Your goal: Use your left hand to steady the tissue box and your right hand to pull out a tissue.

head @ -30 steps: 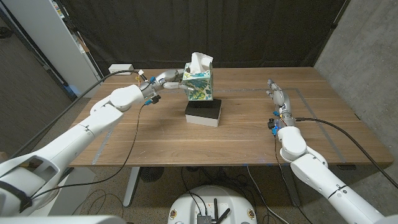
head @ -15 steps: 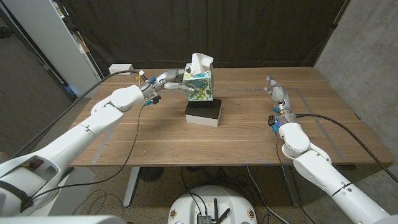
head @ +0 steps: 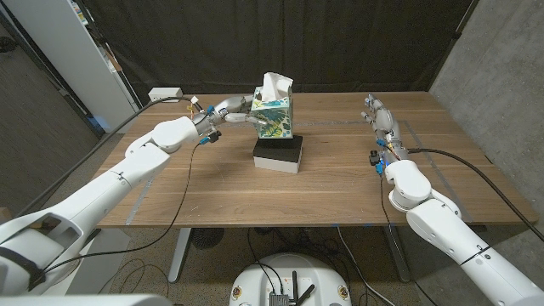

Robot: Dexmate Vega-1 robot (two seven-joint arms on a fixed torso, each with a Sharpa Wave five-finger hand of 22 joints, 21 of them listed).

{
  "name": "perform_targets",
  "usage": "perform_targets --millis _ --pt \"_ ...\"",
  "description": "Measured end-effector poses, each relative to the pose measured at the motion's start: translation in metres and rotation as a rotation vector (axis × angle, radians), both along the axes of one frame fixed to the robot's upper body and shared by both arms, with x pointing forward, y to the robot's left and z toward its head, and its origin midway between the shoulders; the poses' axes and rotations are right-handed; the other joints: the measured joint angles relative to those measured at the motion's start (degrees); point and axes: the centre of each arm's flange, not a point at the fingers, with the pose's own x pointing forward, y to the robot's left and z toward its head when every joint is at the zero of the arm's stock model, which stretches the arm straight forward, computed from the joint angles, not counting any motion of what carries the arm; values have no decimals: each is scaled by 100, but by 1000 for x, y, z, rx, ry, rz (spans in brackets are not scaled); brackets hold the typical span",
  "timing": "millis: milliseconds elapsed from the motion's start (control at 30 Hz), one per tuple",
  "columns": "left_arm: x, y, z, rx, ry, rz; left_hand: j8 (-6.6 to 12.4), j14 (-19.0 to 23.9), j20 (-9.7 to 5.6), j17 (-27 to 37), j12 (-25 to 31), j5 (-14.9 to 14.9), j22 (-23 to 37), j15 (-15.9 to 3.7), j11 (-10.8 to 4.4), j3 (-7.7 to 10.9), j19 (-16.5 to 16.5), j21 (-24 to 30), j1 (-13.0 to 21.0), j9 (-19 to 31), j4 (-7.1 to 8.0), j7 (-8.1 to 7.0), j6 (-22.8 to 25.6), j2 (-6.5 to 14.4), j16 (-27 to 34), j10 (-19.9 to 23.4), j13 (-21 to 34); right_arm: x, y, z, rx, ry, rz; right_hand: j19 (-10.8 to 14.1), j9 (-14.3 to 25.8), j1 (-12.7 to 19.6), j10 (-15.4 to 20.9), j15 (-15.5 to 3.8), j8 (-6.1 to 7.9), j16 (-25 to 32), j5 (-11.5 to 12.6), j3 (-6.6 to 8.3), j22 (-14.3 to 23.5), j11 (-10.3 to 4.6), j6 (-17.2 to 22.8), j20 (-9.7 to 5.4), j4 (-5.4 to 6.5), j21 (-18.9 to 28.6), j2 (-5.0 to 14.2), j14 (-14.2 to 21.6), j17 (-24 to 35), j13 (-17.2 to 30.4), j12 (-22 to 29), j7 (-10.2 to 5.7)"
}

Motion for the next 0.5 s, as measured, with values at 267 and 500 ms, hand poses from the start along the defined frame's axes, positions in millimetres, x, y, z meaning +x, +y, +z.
perform_targets --millis 267,500 --pt "-1 -2 0 0 -3 -1 0 0 0 0 0 0 0 0 0 0 0 0 1 0 0 0 0 1 0 0 0 -13 2 11 24 -1 0 151 0 0 125 -4 42 63 0 23 0 21 83 10 35 41 0 80 26 0 52 39" --pt "-1 -4 -1 1 -2 -1 0 0 0 0 1 0 -2 0 0 20 0 0 1 0 -21 0 0 2 0 0 0 -25 2 20 38 2 5 150 0 0 125 -4 42 63 0 47 0 21 83 11 59 40 0 80 26 1 52 39"
